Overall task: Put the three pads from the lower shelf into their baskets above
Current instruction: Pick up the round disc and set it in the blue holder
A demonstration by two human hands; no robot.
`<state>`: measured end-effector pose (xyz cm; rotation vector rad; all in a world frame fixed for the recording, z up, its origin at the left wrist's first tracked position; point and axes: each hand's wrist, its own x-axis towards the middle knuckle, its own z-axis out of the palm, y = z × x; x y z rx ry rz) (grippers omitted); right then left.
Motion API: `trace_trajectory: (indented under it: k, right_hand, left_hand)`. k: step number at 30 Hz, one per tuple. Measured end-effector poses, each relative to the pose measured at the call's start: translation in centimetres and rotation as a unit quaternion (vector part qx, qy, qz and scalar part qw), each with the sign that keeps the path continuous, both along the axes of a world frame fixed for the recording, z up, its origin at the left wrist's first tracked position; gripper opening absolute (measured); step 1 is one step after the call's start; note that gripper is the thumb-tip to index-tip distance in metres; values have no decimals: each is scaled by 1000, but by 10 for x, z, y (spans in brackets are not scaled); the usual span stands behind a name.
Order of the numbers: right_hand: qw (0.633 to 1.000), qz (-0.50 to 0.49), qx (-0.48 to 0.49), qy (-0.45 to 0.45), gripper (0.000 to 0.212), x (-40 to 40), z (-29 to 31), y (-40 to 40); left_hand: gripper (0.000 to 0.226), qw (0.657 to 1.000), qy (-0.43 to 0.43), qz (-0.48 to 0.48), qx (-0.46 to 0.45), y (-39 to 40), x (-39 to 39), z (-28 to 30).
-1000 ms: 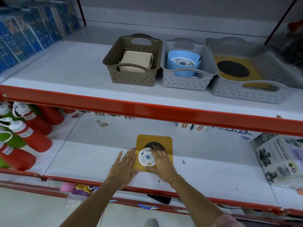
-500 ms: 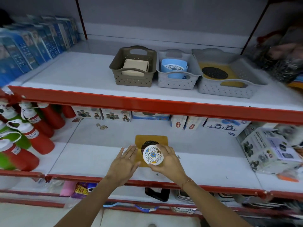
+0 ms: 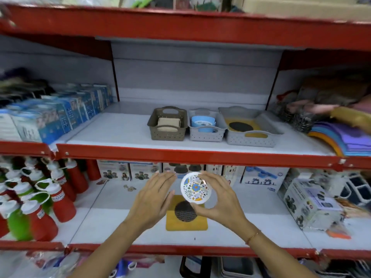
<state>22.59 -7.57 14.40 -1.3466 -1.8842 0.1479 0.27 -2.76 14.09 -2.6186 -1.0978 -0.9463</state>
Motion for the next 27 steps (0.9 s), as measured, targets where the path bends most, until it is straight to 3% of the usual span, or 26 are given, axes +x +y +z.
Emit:
trace_trajectory:
  k: [6,14,22,27]
  right_hand:
    - [996,2,93,12,72,4,62,24]
    - [995,-34,90,12,70,26,114,86]
    - [995,-101,18,4,52,58,148,160]
    - [991,-124,-49,-16,58,70,148,188]
  left_hand:
    - [40,997,-39,-13,73,25,4,50]
    - [38,993,-24,-7,119,88,25,99]
    - [38,992,23,23,118,147,63,117]
    - [26,992,25,15,124,153,70,109]
